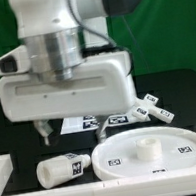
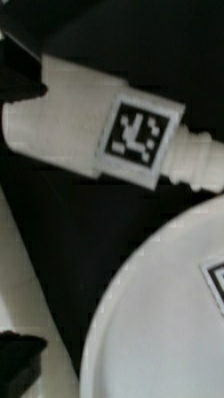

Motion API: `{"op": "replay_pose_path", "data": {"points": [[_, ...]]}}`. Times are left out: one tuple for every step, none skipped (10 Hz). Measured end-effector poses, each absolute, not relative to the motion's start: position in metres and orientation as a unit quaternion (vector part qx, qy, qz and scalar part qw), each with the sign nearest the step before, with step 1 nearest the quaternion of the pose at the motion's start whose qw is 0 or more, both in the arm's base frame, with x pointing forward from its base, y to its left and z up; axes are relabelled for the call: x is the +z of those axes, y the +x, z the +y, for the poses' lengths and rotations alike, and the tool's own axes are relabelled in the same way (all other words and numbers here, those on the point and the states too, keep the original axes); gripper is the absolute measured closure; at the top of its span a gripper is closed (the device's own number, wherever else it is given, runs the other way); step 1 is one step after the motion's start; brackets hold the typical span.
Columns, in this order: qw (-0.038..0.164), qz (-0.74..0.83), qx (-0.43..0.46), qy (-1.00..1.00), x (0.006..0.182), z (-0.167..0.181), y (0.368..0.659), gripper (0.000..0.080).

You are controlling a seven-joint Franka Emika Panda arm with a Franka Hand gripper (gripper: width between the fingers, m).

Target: Assemble round table

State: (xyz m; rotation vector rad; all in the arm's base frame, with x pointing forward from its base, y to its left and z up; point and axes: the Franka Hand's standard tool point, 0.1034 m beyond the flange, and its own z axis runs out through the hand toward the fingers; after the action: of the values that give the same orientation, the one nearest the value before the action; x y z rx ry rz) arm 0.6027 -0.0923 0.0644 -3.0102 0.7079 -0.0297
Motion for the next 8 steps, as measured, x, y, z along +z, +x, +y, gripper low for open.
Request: {"op": "replay_pose_path", "data": {"points": [[0.026,0.272,-0.008,-0.962,0.064,-0.091,0.603,0.015],[0.027,0.283,-0.008,-0.959,0.064,-0.087,0.603,0.015],[0.029,0.32,-0.006,-0.947,0.064,-0.087,0.603,0.015],[0.039,0.324,0.011,-0.945,0.061,-0.09,0.602,0.015],[0.062,0.327,0.043,-0.942,0.06,-0.11,0.609,0.015],[0.069,0.334,0.055,-0.938,0.061,-0.125,0.619,0.015],[0.075,0.331,0.066,-0.938,0.06,-0.135,0.622,0.015],[0.084,0.334,0.102,-0.933,0.055,-0.14,0.613,0.015]]}}
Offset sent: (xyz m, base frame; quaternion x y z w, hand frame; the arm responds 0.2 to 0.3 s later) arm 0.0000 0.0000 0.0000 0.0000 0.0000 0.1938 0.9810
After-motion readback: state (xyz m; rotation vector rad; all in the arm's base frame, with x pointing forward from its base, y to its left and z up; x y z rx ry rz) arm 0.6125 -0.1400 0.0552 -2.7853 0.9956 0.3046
